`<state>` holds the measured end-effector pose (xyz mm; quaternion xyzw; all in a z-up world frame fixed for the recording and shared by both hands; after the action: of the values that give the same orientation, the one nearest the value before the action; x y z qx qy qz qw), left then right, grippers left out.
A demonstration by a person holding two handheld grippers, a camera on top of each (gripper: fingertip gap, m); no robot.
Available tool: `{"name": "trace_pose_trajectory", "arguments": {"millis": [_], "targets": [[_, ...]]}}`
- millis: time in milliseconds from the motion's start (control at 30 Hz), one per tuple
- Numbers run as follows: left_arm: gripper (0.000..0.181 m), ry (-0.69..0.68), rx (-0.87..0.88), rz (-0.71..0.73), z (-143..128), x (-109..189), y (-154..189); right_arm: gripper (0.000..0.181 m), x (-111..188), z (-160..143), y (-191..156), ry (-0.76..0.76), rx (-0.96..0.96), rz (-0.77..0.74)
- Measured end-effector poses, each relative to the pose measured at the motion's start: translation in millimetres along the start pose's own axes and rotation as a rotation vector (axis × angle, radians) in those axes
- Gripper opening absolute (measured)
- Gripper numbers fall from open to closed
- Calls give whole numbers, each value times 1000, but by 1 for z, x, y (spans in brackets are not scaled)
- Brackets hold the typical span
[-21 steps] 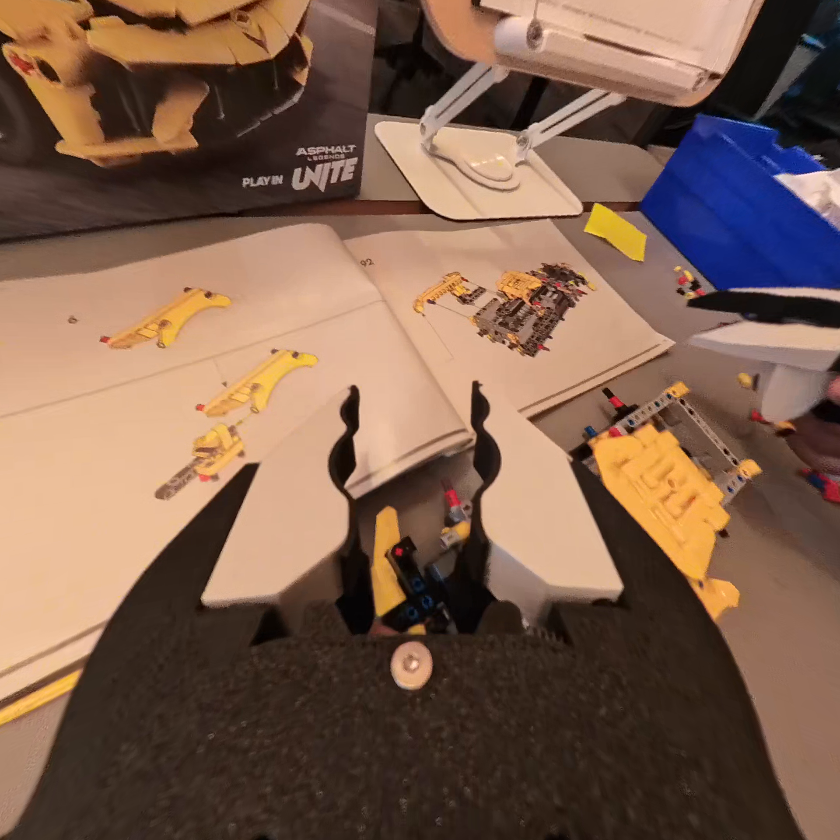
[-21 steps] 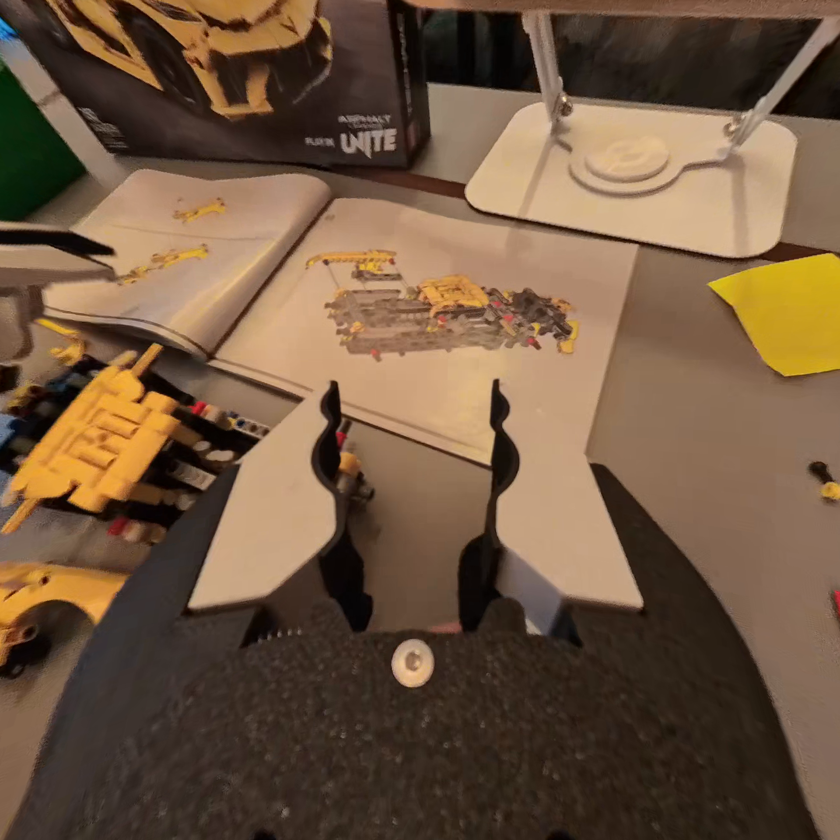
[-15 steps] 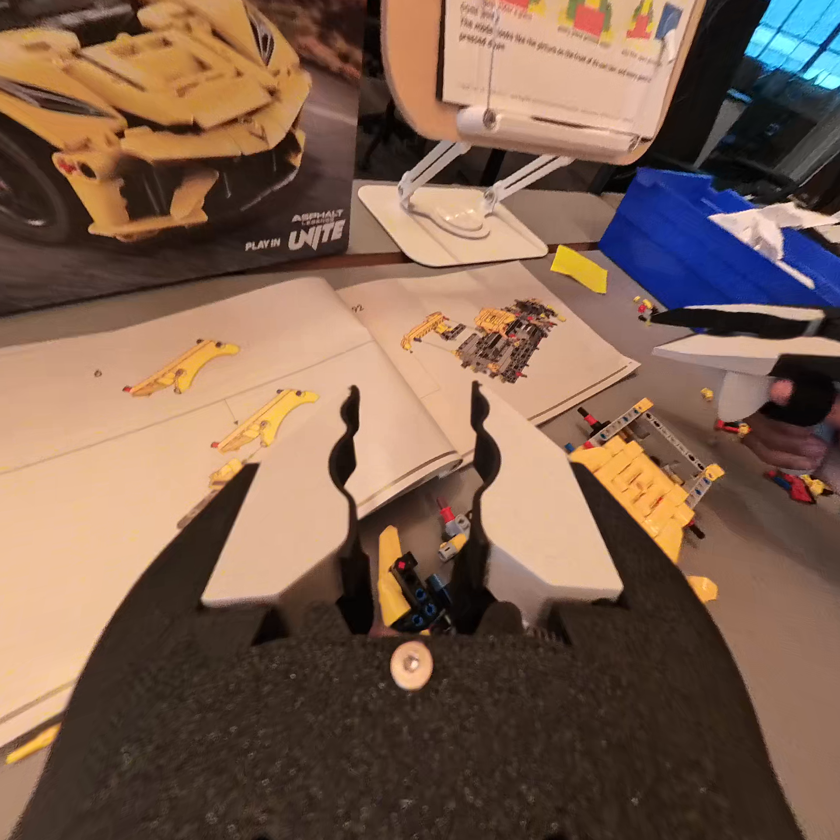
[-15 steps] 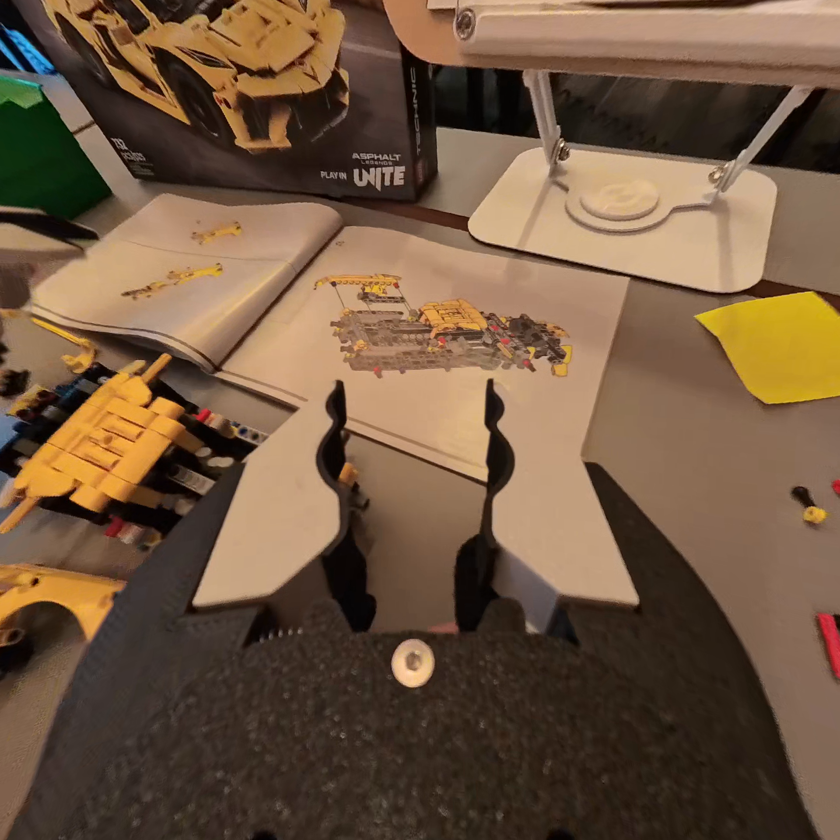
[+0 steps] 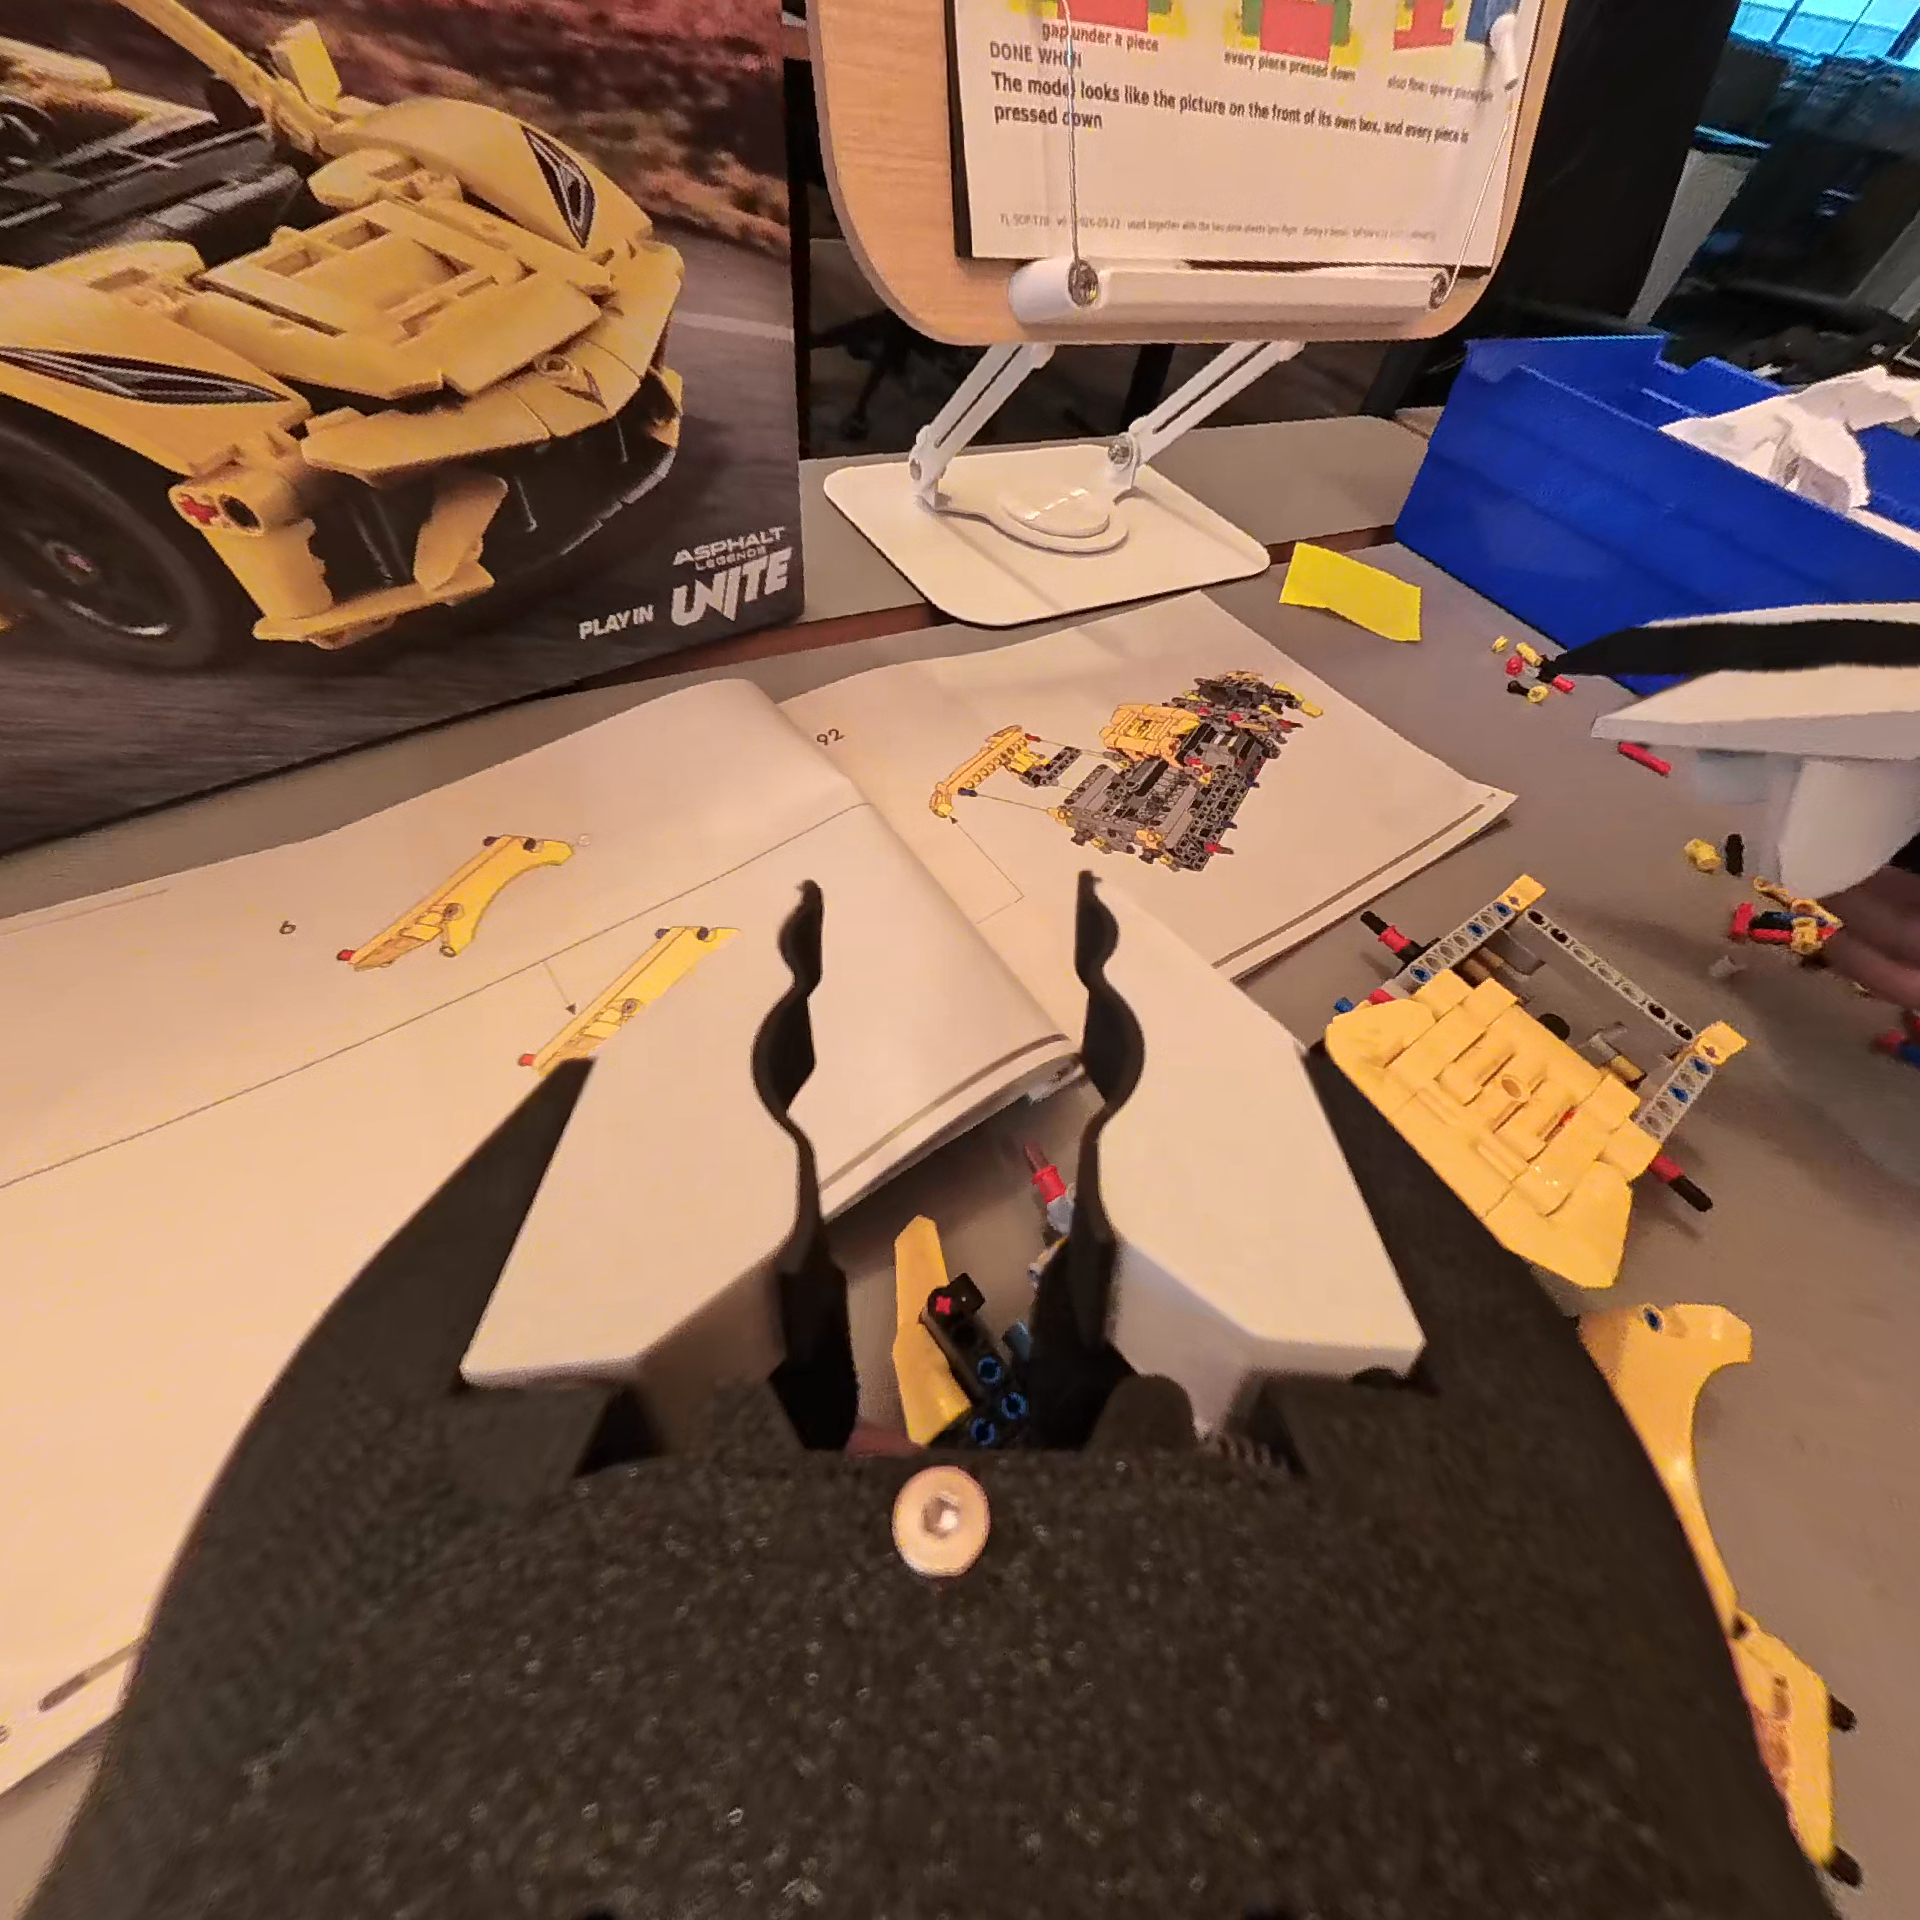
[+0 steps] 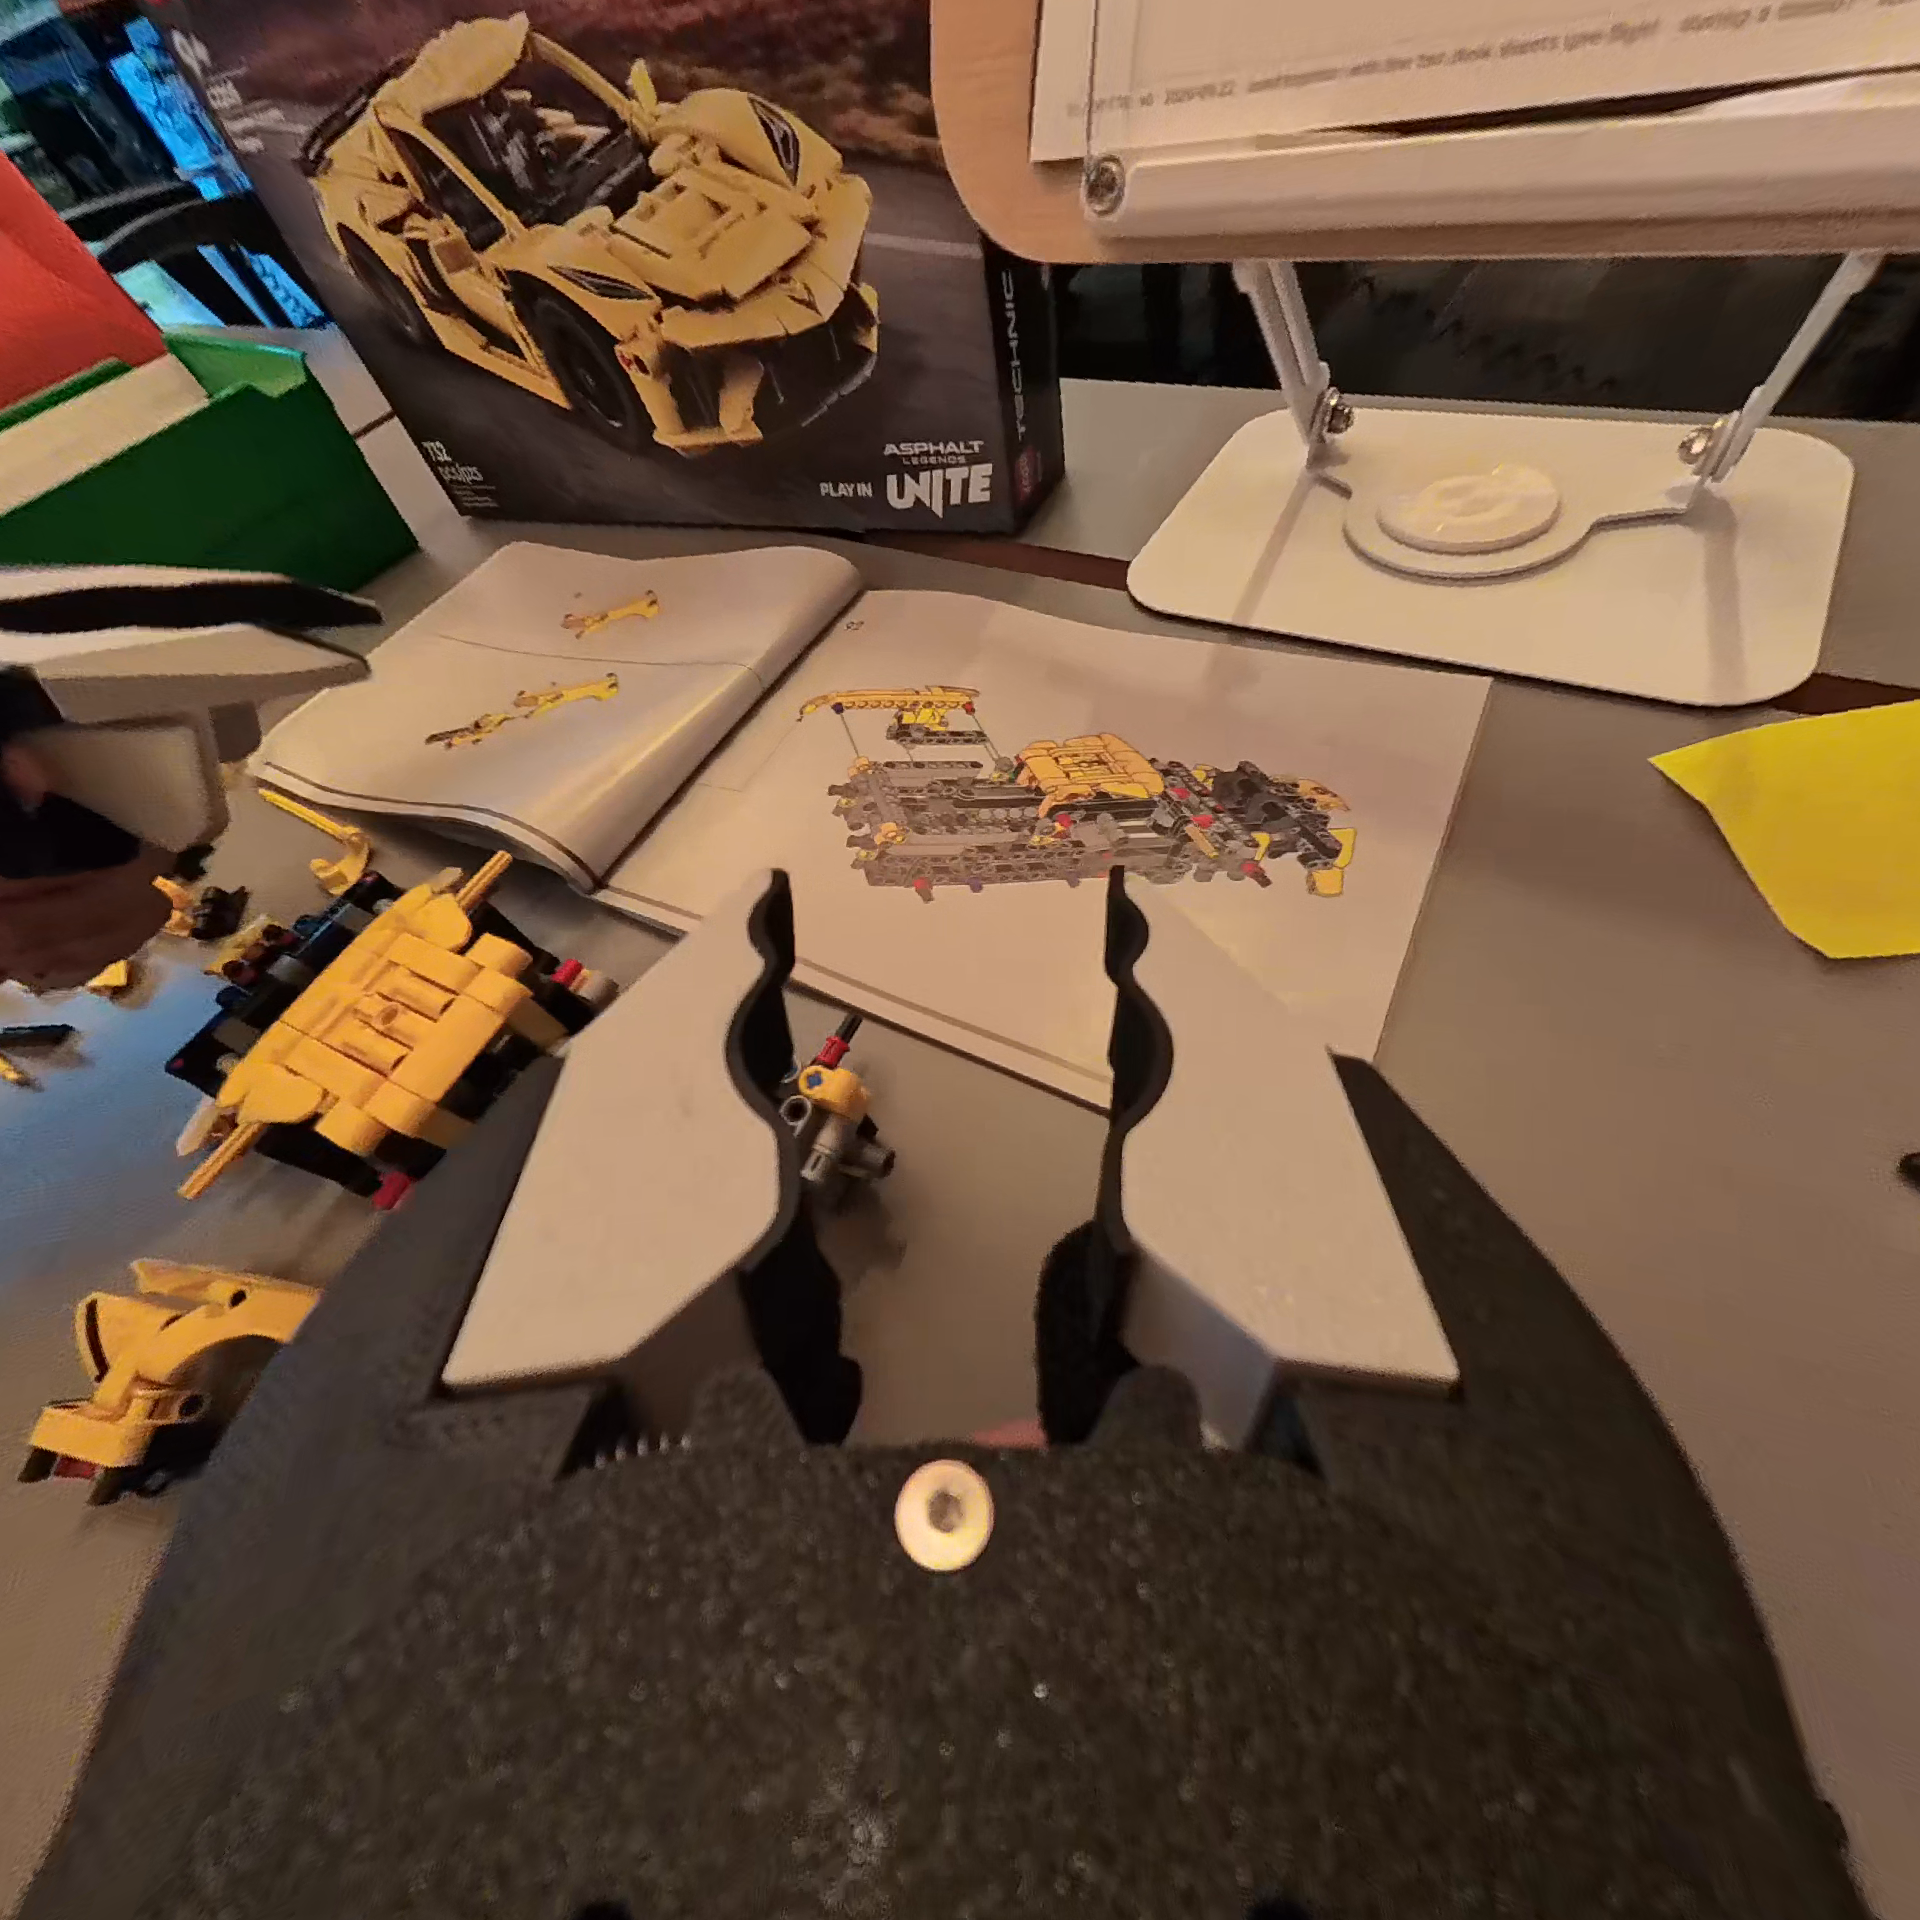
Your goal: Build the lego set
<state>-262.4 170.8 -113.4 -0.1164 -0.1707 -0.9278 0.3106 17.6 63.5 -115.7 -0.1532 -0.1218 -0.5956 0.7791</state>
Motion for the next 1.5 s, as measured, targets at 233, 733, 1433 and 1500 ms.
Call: {"name": "trace_pose_trajectory", "arguments": {"millis": [233, 733, 1433, 1500], "targets": [[49, -13, 16, 11, -2, 0, -8, 60, -5, -5, 1, -47, 41, -10], [49, -19, -70, -8, 0, 15, -6, 69, 1, -9, -19, -53, 180, 258], [49, -161, 51, -106, -79, 132, 58, 71, -57, -7, -120, -627, 746, 604], [49, -141, 79, -107, -81, 130, 69, 70, -53, -7, -117, -643, 689, 571]]}}
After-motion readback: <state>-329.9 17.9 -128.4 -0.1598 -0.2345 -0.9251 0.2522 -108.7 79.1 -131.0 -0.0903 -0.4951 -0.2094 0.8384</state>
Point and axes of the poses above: each gripper's, where its closed fingertips meet, x back along the fingers, z out of its top, y = z × x across the jaws, the point moved 8 cm from there along x, back along the fingers, and after that the axes turned 6 degrees about x, right-handed, at the moved point
